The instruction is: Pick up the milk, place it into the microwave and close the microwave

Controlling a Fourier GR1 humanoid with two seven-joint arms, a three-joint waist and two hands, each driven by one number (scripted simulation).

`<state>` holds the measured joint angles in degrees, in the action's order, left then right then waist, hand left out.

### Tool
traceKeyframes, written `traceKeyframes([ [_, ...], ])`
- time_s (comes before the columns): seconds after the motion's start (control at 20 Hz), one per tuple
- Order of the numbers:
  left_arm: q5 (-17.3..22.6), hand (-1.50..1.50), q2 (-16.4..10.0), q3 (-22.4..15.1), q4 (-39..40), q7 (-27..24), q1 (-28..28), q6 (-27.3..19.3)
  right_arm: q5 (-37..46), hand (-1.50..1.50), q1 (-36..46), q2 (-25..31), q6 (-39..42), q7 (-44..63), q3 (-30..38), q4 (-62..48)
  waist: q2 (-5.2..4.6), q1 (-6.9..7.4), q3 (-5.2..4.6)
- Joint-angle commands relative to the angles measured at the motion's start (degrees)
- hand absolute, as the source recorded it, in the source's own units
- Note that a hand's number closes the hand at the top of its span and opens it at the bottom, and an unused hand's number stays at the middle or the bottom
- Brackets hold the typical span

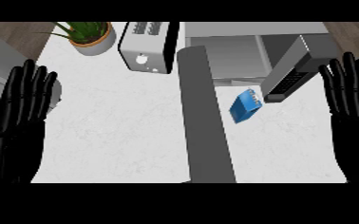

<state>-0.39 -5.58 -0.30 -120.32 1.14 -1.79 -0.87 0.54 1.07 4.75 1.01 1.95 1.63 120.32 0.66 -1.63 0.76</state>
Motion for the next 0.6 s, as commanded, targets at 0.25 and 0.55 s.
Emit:
traceKeyframes([
  [0.25, 0.87, -1.5, -1.2, 0.76, -1.21, 1.43, 0.09, 2.65, 5.62, -1.5, 11.38, 0.72, -1.93, 5.29, -1.93, -5.24, -0.67, 2.09, -0.78],
  [0.55, 17.33, -1.5, -0.01, 5.04, -6.59, 5.67, -7.69, 6.95, -1.29, -1.5, 12.23, -0.36, 0.36, 9.05, -1.85, -4.19, -0.61, 2.17, -0.78],
])
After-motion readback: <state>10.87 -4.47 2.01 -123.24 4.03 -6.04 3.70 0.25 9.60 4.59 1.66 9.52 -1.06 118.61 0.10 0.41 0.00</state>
